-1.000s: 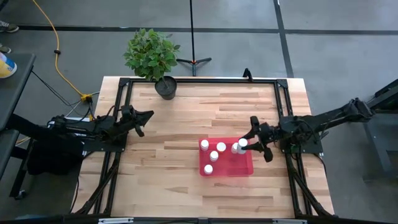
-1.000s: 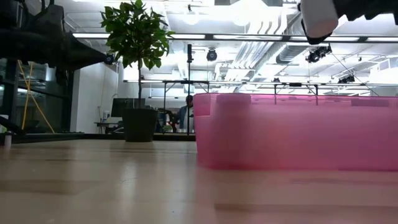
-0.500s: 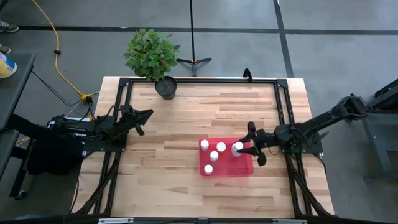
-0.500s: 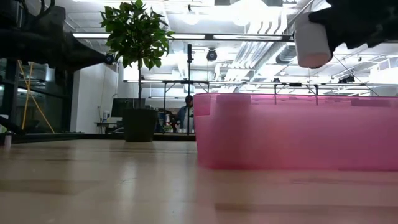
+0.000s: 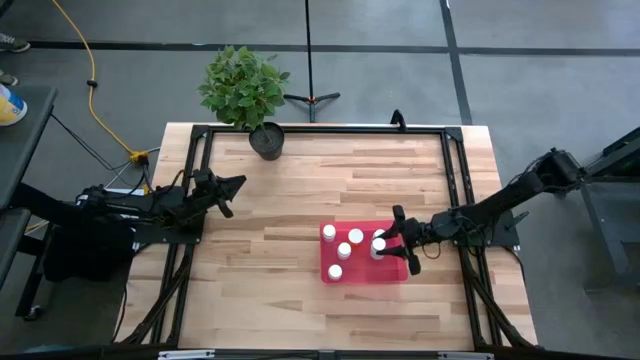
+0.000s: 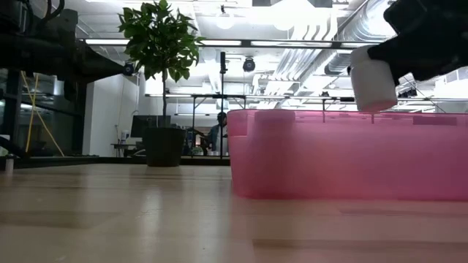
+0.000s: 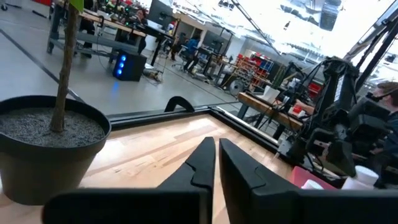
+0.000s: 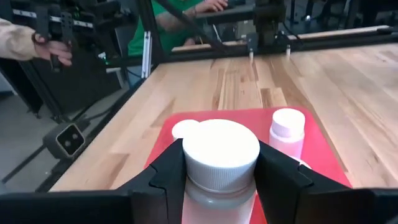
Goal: Pick and place pill bottles into a basket
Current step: Put the white pill bottle into the pink bin
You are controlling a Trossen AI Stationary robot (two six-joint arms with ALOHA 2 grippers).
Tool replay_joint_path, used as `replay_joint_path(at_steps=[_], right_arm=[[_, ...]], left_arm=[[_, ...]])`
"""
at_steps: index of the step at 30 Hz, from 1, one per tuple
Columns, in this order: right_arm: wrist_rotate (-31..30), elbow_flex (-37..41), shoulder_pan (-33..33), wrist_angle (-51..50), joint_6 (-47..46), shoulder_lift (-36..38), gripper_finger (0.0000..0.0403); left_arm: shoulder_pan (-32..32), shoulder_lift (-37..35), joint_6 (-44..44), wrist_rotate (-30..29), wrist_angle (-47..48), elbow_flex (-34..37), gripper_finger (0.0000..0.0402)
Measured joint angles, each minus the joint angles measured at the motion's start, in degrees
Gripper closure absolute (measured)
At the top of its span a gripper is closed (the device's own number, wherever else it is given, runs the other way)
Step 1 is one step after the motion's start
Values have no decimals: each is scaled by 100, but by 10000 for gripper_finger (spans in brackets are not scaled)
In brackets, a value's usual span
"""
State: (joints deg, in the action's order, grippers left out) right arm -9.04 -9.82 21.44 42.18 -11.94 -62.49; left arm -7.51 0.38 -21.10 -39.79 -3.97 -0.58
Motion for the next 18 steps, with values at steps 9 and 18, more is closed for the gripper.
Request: replay_joint_path(at_steps=[9,18], right_arm=[[-172,-2,0,1183,-60,-1288,260],[-161,-28,2,2449,-67,-2498,260]], left_arm=[[0,0,140,-83,7,0,380],[0,2,-13,-90,7,0,336]])
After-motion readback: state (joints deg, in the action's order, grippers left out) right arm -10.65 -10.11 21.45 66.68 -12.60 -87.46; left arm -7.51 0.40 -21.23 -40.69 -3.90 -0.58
